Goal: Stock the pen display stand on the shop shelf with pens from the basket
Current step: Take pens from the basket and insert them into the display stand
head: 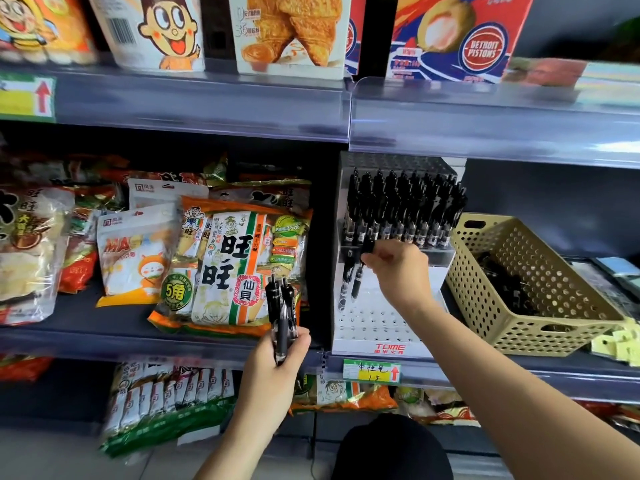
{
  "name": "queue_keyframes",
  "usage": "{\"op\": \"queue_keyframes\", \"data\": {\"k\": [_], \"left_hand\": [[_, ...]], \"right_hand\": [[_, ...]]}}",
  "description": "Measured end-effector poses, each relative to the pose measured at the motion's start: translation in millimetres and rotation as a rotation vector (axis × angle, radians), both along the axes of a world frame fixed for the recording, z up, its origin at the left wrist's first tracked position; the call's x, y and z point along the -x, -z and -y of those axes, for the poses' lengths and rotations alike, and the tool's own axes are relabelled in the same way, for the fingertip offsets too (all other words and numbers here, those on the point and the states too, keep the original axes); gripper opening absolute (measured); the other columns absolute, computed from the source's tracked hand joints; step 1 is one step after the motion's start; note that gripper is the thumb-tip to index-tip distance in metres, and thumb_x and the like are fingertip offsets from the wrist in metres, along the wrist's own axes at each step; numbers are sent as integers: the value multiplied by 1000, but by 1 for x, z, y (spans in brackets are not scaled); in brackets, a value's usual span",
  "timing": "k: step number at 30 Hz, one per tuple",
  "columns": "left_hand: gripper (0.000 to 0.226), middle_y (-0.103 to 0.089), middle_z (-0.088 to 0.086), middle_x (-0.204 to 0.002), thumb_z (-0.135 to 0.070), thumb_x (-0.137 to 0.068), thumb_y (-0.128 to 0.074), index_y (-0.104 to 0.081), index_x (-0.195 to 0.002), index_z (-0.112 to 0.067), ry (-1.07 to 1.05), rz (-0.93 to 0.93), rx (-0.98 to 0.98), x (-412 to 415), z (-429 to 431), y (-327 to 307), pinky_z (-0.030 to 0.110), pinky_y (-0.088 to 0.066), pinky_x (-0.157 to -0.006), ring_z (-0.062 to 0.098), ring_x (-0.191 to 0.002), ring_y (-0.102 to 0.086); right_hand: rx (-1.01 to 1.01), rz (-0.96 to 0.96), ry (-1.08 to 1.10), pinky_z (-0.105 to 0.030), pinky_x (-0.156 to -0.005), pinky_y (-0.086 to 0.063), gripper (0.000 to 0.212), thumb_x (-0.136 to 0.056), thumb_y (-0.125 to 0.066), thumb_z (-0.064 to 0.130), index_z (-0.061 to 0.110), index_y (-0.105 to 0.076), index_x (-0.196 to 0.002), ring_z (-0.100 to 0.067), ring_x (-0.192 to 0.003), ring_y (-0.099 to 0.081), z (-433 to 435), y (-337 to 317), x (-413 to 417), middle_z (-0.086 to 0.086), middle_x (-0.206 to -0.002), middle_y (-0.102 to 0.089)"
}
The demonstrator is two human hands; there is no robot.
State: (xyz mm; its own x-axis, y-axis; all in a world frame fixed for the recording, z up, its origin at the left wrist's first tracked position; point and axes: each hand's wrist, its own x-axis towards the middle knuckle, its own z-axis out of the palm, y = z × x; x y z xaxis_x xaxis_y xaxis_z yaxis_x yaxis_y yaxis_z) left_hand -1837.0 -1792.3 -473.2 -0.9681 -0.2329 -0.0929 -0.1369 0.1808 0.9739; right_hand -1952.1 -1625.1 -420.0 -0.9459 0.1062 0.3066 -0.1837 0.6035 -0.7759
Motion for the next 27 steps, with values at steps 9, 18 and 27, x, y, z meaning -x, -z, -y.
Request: {"op": "queue_keyframes", "data": {"k": [9,18,27], "left_hand": [[11,-65,-13,-98,-32,-87,-63,-59,-97,-30,-10,28,-42,2,1,4,28,-45,-80,6,-93,-59],[15,-64,-13,-95,-33,-83,-68,-56,-93,-34,14,29,-52,1,-3,0,41,-49,-91,5,-92,-59],[17,-67,-16,-93,-30,-78,-73,-62,-91,-33,-18,18,-112,0,-16,-3,24,-47,-77,2,-91,-60]], "right_hand": [[-86,57,42,-30,-73,-51,11,-83,-69,17,9,-67,-91,-17,-79,-62,3,20,1,-4,-88,-70],[-71,92,37,-22,-59,-44,14,-83,-69,23,13,-65,-93,-13,-72,-60,-2,29,-3,3,-83,-67],[70,143,-279,-18,-52,-46,18,-87,-62,37,22,-61,-78,-11,-59,-61,8,15,-58,8,-66,-62]]}}
